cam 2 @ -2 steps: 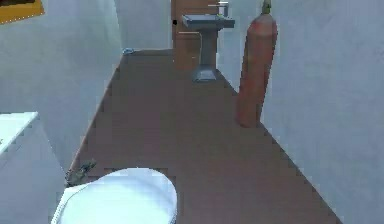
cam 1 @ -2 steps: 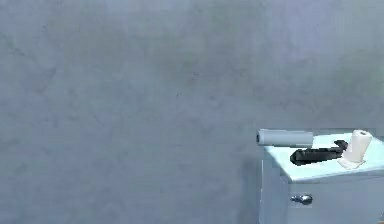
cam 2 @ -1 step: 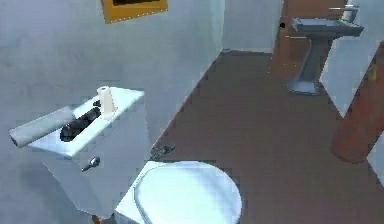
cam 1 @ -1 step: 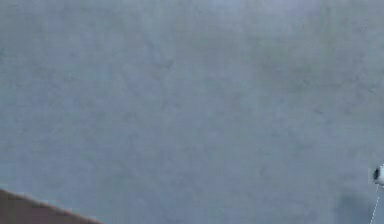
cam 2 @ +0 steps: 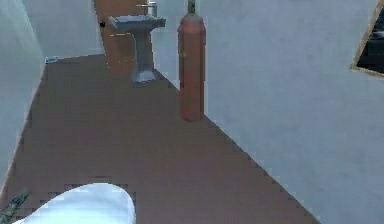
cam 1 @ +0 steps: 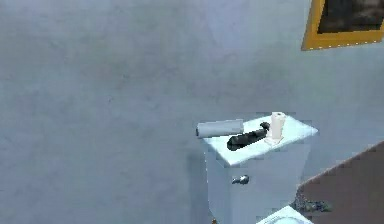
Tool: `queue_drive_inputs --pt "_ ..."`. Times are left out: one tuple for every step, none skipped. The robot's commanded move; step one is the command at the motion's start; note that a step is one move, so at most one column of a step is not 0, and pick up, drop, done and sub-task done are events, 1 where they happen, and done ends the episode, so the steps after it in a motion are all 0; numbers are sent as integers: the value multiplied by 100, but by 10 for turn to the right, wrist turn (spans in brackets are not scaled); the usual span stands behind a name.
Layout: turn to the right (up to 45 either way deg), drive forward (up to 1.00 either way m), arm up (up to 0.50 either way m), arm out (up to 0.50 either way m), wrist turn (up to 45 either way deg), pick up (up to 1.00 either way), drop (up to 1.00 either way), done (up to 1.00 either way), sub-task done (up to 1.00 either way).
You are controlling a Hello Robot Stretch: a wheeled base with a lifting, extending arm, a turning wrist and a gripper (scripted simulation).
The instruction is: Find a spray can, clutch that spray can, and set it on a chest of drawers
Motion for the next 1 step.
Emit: queue_drive_inputs --pt "450 0 0 0 0 0 0 0 0"
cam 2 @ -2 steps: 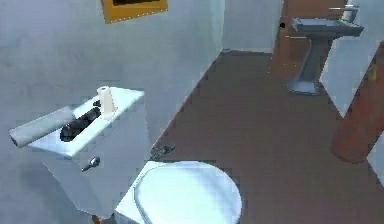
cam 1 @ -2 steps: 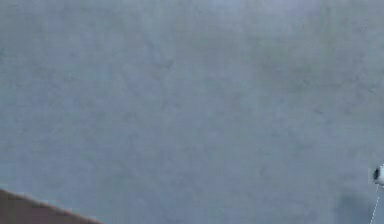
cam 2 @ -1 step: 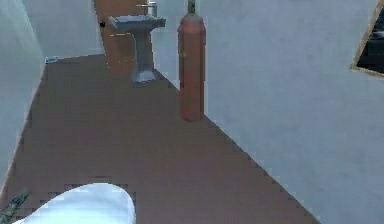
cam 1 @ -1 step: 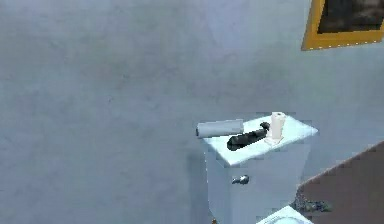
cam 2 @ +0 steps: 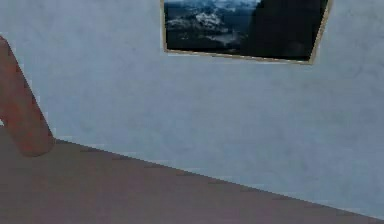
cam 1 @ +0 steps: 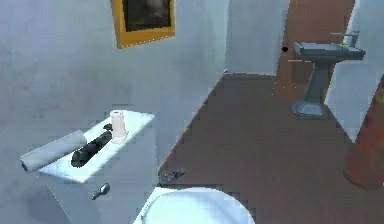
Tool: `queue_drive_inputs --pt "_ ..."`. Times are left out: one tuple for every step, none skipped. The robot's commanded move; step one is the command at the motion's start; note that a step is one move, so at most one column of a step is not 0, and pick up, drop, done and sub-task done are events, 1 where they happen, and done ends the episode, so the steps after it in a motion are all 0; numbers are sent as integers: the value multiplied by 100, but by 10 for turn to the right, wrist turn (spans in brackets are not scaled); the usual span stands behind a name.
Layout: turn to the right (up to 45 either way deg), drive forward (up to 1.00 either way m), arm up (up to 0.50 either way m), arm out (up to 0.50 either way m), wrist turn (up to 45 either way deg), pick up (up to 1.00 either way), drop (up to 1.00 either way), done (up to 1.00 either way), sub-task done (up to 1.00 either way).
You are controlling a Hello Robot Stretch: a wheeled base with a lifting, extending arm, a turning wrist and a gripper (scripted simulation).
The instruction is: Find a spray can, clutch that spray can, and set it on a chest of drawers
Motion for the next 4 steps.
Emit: queue_drive_inputs --pt "450 0 0 0 0 0 0 0 0" --pt "60 0 0 0 0 0 0 0 0" --pt "0 60 0 0 0 0 0 0 0" --pt "30 0 0 0 0 0 0 0 0"
